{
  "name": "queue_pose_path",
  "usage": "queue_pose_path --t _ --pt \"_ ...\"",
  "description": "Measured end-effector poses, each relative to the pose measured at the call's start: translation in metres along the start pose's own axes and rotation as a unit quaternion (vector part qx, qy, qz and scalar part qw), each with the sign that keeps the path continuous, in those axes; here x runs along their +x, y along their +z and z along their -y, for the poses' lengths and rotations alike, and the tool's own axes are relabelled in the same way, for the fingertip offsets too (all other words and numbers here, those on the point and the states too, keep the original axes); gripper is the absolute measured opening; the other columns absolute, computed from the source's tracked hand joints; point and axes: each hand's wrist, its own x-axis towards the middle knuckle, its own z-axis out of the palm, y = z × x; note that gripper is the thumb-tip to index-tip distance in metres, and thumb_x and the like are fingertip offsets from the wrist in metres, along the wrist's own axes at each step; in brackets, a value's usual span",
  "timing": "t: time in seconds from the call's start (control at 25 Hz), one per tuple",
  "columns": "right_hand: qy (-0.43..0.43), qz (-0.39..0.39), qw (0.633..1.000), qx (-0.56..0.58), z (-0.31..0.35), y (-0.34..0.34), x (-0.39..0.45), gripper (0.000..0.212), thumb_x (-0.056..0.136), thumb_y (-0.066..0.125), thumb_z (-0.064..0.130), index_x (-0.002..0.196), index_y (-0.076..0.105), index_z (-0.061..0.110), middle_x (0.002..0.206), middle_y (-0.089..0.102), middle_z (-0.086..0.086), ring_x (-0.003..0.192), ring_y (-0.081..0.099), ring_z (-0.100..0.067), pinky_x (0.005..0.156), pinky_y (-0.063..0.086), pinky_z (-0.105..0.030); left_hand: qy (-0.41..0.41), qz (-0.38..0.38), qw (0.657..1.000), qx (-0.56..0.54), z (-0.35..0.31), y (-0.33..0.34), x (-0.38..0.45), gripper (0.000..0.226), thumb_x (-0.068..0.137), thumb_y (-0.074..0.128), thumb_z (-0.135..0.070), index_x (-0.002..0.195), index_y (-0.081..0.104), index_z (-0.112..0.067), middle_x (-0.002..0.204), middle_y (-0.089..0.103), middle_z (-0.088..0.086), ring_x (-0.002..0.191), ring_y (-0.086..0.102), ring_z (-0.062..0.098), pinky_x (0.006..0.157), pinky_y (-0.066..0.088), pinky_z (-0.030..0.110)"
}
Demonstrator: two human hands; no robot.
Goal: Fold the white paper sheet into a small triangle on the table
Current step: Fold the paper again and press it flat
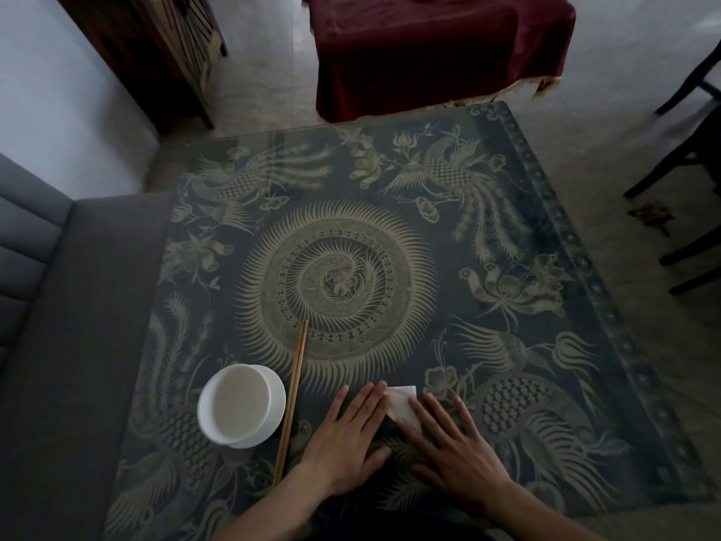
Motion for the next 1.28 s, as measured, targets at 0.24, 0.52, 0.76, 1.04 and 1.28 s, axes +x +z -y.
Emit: queue_pose_path --t 0.24,0.52,0.76,1.04,1.28 --pt "-0.028 0.003 0.999 -0.021 -0.012 -0.003 -0.018 0.069 0.09 0.044 0.061 0.152 0.022 0.037 0.159 0.025 -0.008 0.145 0.021 -0.032 0.106 0.019 -0.062 -0.002 -0.003 1.0 -0.001 0.0 -0.003 -0.002 0.077 0.098 0.034 -0.058 0.155 0.015 -0.009 0.164 0.004 0.008 0.15 -0.001 0.022 0.114 0.005 0.051" --pt "0.085 -0.034 0.995 0.035 0.011 -0.017 0.017 0.069 0.098 0.03 0.053 0.151 0.024 0.009 0.159 0.022 -0.009 0.147 0.009 -0.026 0.11 0.016 -0.053 0.002 -0.013 0.999 -0.034 -0.013 -0.006 0.009 0.076 0.101 0.027 -0.058 0.156 0.002 -0.011 0.164 -0.008 0.004 0.15 -0.007 0.02 0.116 -0.004 0.046" --pt "0.091 -0.004 0.995 0.047 0.009 -0.012 0.026 0.07 0.096 0.031 0.057 0.151 0.028 0.013 0.159 0.023 -0.005 0.147 0.011 -0.022 0.111 0.015 -0.052 -0.021 -0.003 1.0 -0.022 -0.013 0.001 0.011 0.076 0.101 0.021 -0.061 0.156 0.006 -0.011 0.164 0.0 0.005 0.149 -0.005 0.019 0.114 -0.001 0.049" --pt "0.1 -0.009 0.994 0.048 0.005 -0.009 0.023 0.077 0.094 0.035 0.065 0.153 0.022 0.018 0.161 0.019 0.002 0.147 0.01 -0.025 0.112 0.014 -0.054 -0.071 -0.001 0.997 -0.014 0.003 0.002 -0.003 0.067 0.101 0.03 -0.051 0.153 0.023 -0.01 0.163 0.008 0.005 0.15 0.006 0.021 0.113 0.01 0.054" --pt "0.125 -0.022 0.99 0.056 0.005 -0.008 0.019 0.078 0.093 0.036 0.066 0.152 0.025 0.016 0.16 0.019 -0.001 0.147 0.014 -0.03 0.112 0.015 -0.056 -0.121 -0.007 0.992 -0.03 0.005 0.003 -0.008 0.064 0.101 0.028 -0.047 0.155 0.017 -0.013 0.164 0.01 0.002 0.15 0.004 0.025 0.113 0.013 0.058"
